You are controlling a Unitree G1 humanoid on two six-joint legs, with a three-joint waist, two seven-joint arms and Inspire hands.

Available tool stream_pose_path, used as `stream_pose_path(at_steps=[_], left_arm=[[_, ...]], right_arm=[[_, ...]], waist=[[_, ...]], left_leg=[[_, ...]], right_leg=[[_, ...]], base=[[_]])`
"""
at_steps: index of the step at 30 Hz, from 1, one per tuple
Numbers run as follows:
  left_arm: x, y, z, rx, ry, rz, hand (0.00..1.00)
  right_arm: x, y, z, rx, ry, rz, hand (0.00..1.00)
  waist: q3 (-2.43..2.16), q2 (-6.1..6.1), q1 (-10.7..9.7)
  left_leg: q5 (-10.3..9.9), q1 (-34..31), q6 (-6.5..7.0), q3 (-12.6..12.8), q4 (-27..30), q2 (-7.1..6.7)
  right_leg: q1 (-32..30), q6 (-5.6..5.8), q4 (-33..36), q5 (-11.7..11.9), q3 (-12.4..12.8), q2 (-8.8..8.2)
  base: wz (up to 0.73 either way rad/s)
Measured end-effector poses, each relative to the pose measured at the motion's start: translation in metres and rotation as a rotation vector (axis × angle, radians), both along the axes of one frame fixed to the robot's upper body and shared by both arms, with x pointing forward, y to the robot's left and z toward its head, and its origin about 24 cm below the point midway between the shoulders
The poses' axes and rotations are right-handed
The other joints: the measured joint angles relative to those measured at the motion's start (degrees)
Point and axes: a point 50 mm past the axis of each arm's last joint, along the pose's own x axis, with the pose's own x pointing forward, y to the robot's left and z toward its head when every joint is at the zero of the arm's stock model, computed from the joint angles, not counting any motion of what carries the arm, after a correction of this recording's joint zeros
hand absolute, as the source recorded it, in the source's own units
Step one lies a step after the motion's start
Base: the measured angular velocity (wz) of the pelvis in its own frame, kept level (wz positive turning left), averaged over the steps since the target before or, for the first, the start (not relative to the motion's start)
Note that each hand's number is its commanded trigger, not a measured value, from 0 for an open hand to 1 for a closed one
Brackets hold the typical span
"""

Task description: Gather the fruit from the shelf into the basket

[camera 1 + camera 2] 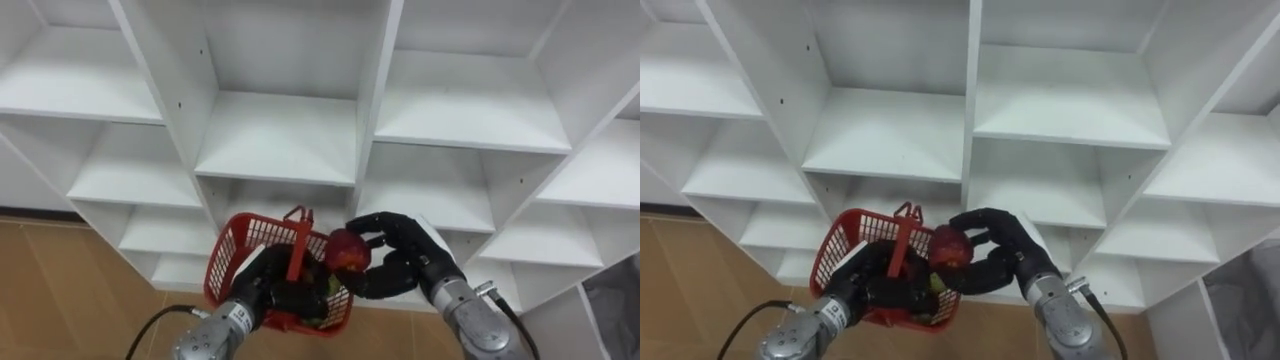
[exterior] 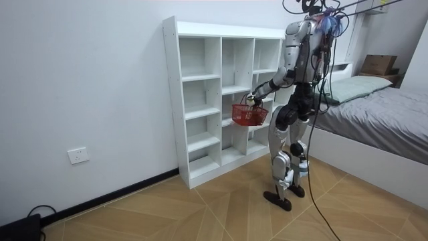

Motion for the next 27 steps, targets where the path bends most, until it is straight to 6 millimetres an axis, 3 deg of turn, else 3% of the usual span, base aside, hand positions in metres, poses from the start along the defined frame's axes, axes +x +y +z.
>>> stream_pose_path(at_steps=[13, 27], left_arm=[[-0.001, -0.002, 0.001, -0.007, 0.000, -0.021, 1.00], [0.005, 0.002, 0.010, 0.004, -0.047, -0.049, 1.00]], right_arm=[[0.000, 0.003, 0.001, 0.008, 0.004, 0.033, 1.00], [0.002, 0.002, 0.004, 0.015, -0.004, 0.032, 1.00]], waist=[[0.21, -0.22, 0.16], [0.50, 0.30, 0.30]], left_leg=[[-0.11, 1.79, -0.15, 0.08, -1.21, -0.01], [-0.16, 1.84, -0.24, 0.08, -1.20, 0.04]], right_leg=[[1.59, 0.03, -0.91, -0.01, 0.09, 0.14], [1.56, 0.02, -0.89, -0.01, 0.22, 0.24]], base=[[0.00], [0.00]])
